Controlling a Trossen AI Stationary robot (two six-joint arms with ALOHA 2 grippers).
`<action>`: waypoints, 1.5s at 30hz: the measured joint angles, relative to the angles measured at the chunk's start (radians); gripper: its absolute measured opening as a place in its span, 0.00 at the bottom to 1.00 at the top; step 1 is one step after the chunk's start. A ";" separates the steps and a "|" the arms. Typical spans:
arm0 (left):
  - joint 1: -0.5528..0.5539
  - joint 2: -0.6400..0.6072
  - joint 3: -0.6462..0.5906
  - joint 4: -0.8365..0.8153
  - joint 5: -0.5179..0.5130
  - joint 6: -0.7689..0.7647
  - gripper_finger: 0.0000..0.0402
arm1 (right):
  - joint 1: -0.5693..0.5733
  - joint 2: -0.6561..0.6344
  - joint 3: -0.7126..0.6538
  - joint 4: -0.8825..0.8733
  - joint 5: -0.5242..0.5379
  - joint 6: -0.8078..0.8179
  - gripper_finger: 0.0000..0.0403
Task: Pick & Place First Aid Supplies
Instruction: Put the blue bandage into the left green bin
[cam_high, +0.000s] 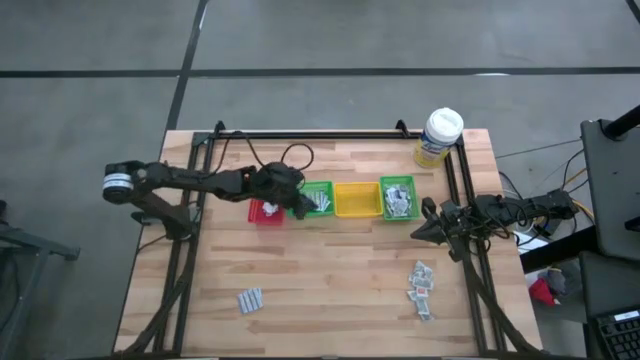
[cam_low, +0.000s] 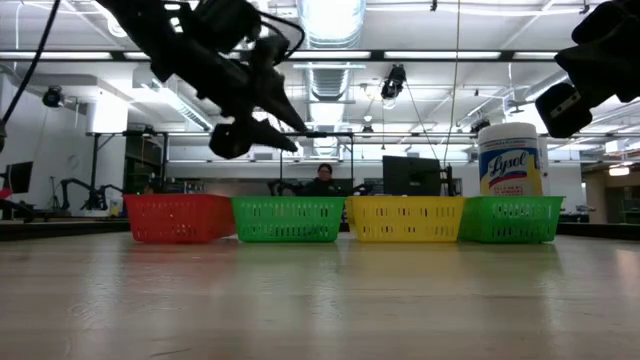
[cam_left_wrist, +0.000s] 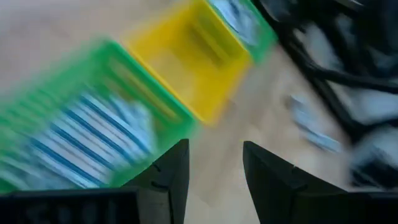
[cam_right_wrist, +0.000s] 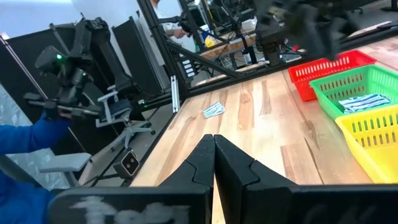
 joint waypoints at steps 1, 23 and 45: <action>-0.010 -0.011 0.000 -0.012 0.045 -0.021 0.35 | 0.000 0.000 0.000 0.000 0.000 0.000 0.02; -0.610 -0.042 -0.001 -0.281 -0.101 -0.590 0.35 | 0.000 0.000 0.000 0.000 0.000 0.019 0.02; -0.837 -0.007 -0.018 -0.586 -0.238 -0.835 0.35 | 0.000 0.000 0.000 0.001 0.002 0.011 0.02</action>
